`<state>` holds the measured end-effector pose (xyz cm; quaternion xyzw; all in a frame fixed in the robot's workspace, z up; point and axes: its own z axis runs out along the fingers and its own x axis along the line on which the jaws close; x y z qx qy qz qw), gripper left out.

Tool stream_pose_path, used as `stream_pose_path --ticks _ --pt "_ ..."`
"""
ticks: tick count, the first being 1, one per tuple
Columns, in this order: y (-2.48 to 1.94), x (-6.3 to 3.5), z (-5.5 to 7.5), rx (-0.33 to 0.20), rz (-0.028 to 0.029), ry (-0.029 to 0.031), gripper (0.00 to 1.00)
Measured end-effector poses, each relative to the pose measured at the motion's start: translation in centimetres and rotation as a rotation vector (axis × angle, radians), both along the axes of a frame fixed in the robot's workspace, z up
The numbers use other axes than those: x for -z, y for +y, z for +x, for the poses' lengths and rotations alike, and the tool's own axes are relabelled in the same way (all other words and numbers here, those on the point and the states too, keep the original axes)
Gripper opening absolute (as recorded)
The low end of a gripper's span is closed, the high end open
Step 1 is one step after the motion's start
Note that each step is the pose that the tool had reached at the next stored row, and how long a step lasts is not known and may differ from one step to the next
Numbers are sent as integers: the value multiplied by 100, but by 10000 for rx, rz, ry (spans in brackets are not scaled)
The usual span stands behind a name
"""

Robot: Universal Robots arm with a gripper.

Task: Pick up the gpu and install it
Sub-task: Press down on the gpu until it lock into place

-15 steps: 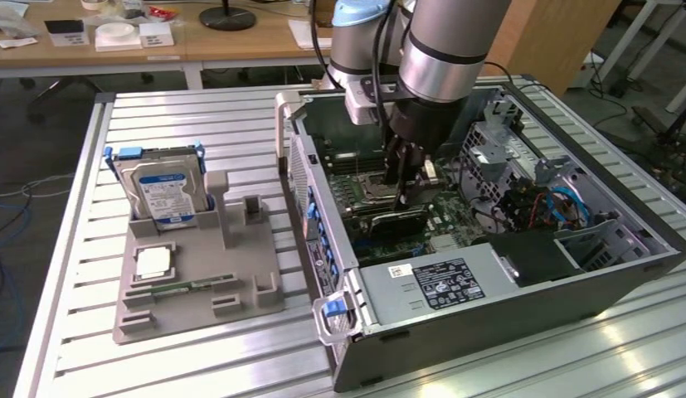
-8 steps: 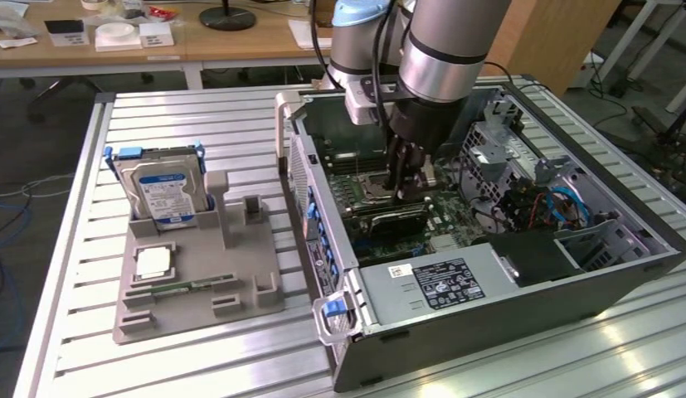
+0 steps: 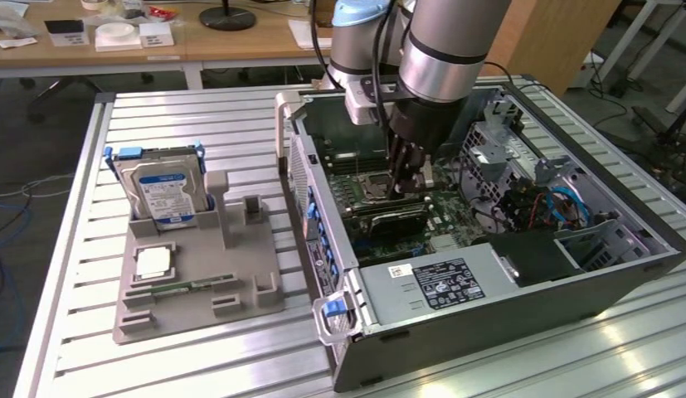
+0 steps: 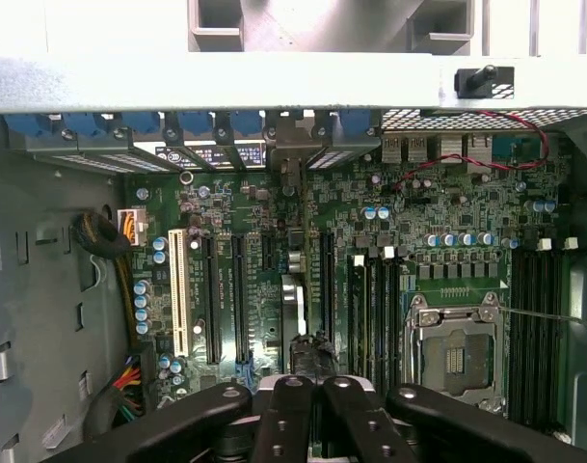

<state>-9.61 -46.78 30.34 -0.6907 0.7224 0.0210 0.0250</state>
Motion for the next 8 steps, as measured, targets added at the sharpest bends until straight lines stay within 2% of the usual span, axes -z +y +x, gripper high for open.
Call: stream_pose_path --ticks 8 --pt "0 0 0 1 0 0 11"
